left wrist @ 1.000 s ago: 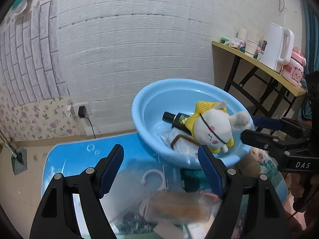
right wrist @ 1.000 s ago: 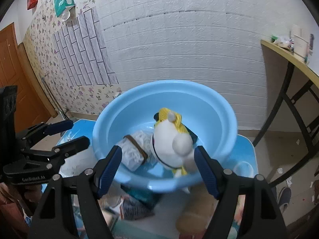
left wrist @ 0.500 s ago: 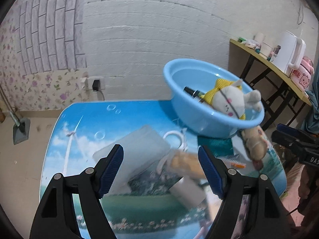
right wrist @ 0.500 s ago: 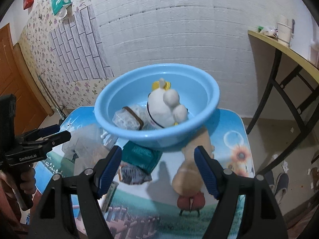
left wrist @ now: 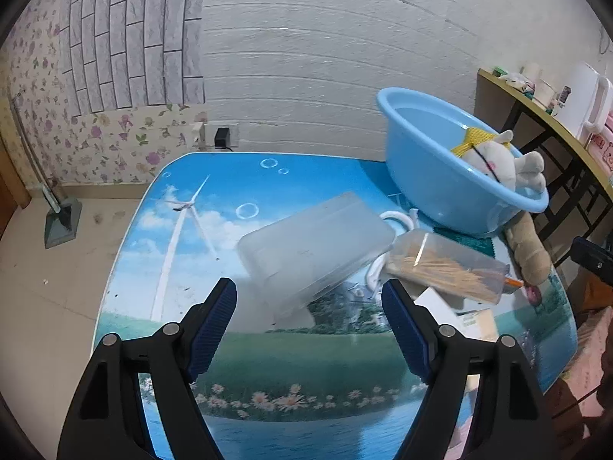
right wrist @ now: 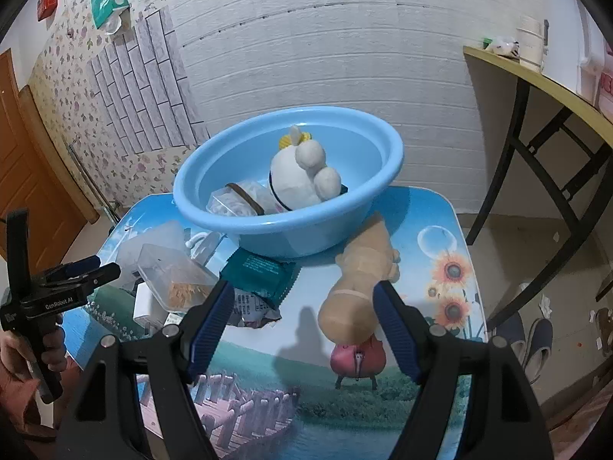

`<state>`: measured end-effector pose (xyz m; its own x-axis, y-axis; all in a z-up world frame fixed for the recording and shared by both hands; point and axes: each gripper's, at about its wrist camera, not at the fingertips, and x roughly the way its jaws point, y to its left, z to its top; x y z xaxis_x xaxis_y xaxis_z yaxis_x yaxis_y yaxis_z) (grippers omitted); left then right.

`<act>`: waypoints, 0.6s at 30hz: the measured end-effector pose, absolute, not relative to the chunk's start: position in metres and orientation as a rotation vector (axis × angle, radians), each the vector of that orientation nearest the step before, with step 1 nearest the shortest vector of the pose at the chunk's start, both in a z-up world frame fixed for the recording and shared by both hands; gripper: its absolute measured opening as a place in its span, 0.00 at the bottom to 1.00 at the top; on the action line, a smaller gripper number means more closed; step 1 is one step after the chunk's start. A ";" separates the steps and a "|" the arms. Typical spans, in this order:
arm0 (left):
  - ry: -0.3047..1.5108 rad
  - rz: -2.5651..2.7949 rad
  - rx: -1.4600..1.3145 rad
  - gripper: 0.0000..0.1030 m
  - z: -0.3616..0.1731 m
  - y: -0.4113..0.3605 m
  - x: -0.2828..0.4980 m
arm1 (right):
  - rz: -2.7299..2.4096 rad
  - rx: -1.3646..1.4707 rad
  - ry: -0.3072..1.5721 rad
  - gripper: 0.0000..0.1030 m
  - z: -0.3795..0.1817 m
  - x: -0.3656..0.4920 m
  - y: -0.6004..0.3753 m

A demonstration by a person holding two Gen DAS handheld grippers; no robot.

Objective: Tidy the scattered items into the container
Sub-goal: 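Move both grippers back toward the remaining items on the table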

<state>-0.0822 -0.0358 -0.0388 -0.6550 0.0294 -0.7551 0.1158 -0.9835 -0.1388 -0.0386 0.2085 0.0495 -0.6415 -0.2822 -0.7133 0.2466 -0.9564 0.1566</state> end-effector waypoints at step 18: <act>0.254 -2.720 1.301 0.76 -0.063 -0.072 -0.083 | -2.620 1.237 -0.096 0.73 0.030 -0.041 0.221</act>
